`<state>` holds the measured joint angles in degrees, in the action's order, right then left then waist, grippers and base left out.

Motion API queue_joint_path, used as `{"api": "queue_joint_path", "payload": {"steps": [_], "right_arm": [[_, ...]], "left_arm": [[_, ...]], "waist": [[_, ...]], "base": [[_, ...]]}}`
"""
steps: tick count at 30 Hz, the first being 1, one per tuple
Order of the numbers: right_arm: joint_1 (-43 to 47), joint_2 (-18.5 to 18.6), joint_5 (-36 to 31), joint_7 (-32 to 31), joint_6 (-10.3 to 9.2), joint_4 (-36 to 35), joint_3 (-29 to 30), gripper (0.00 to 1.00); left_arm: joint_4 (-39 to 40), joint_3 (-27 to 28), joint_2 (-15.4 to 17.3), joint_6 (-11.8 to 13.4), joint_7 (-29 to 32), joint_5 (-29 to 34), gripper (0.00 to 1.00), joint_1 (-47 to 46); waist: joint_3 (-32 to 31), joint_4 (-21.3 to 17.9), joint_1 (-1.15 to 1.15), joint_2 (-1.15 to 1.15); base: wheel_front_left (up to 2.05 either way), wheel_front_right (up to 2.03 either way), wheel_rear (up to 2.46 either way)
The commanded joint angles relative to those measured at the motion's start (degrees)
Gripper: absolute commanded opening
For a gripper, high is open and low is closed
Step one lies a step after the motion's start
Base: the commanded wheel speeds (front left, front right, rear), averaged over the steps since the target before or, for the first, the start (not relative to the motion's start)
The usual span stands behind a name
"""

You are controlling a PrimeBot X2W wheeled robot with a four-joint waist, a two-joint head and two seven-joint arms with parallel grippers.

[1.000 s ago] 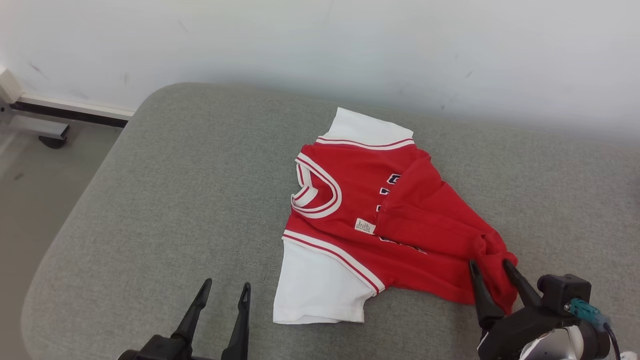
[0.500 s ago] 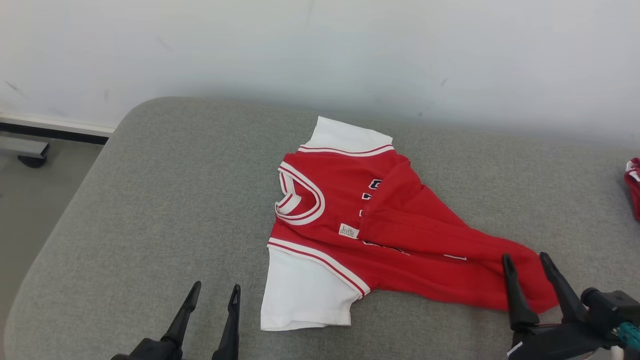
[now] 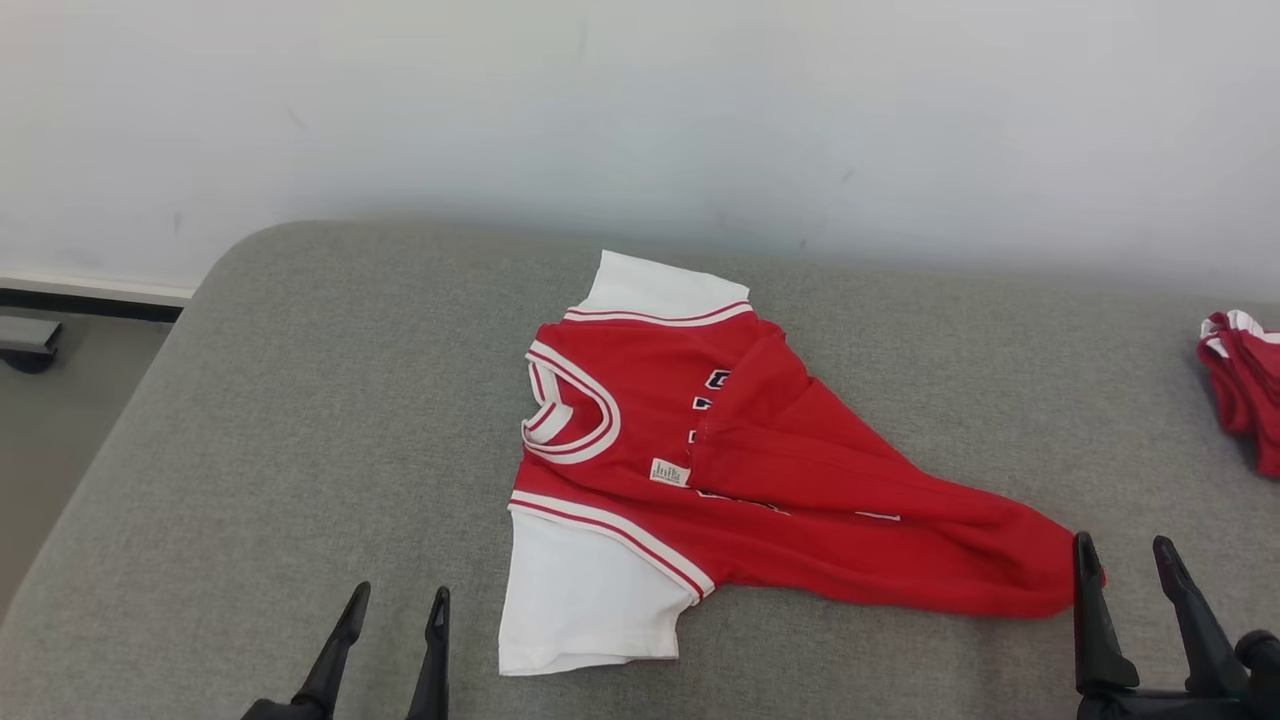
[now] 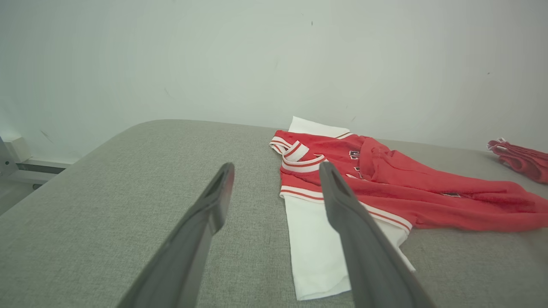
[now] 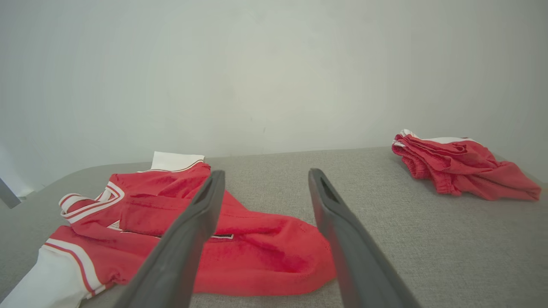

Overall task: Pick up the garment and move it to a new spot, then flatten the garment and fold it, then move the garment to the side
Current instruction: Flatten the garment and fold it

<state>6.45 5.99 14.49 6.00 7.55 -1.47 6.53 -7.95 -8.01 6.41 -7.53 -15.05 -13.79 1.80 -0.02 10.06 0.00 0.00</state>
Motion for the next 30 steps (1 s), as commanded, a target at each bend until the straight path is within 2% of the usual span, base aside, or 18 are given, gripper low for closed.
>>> {"api": "queue_joint_path", "payload": {"steps": [1, 14, 23, 30], "right_arm": [[0.93, -0.42, -0.45, 0.82, -0.16, -0.38, 0.21, 1.0], [4.92, -2.59, -0.12, 5.33, -0.16, -1.55, 0.46, 1.0], [4.27, -2.91, 0.07, 6.12, -0.16, -0.19, -2.67, 1.0], [2.67, -2.98, 0.22, 6.3, -0.16, 0.97, -4.98, 1.0]], "left_arm": [[0.22, 0.35, 0.26, 0.11, -0.17, 0.3, 1.0, 0.89], [1.23, 3.57, 0.91, 0.11, -0.18, 0.93, 1.0, 3.14], [0.31, 2.79, 1.76, 0.11, -0.17, 0.98, 1.0, 1.08], [-2.46, 0.61, 4.37, 0.12, -0.17, 0.19, 1.0, -3.9]], "waist": [[-0.58, -0.69, 0.0, 0.0], [-1.36, -4.11, 0.0, 0.0], [-0.6, -5.93, 0.0, 0.0], [1.18, -7.73, 0.0, 0.0]], "base": [[0.0, 0.0, 0.0], [0.0, 0.0, 0.0], [0.0, 0.0, 0.0], [0.0, 0.0, 0.0]]}}
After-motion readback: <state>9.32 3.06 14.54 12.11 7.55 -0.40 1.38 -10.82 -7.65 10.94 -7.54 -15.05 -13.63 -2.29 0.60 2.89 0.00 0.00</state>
